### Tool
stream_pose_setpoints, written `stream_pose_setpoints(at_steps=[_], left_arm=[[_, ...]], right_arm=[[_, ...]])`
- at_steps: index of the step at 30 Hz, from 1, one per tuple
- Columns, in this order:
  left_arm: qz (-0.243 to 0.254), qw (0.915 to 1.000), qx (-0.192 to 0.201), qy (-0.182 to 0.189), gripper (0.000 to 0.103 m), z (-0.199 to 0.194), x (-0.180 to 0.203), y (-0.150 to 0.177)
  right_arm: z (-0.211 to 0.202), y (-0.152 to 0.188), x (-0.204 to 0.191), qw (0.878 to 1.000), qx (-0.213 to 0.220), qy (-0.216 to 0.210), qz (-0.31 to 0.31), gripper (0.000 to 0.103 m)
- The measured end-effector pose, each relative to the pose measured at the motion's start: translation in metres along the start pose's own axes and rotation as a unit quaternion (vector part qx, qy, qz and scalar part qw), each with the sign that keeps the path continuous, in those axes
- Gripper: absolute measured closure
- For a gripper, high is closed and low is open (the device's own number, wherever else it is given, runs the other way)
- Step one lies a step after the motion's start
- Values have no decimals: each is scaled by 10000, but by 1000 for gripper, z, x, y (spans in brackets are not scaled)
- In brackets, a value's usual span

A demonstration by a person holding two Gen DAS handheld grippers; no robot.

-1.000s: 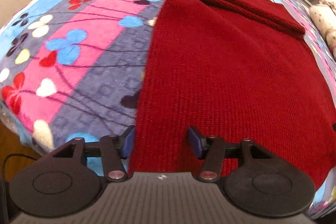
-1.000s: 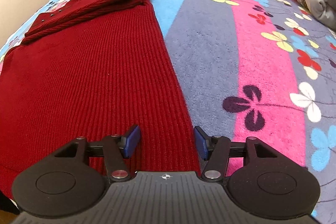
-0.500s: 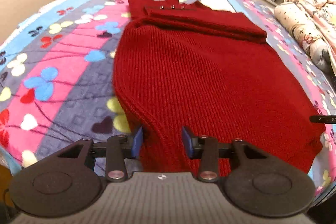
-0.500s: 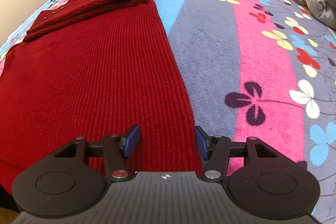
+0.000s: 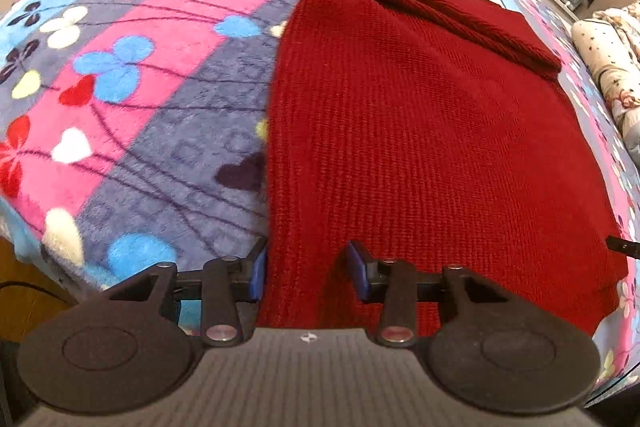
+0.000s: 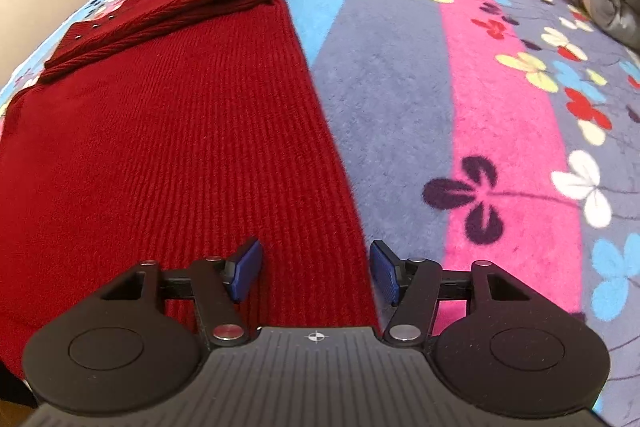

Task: Fold small clothes
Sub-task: 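Move both open tools to the sweater hem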

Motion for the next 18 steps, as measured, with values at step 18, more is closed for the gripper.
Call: stream_pose_setpoints(at_steps=[18], left_arm=[[632,9980,-58,-53,76,-3,14,12]], right_arm=[[1,-4,0,10000,5,11,21,57]])
Point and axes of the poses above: each gripper's, at about its wrist camera, not at the fingertips, and z roughly the way its jaws point, x to its right, y to its underside, the point moved 8 cm from there along z, roughly the way its jaws point, and after that the axes turned 15 degrees about -x, right-handed, at the moved point
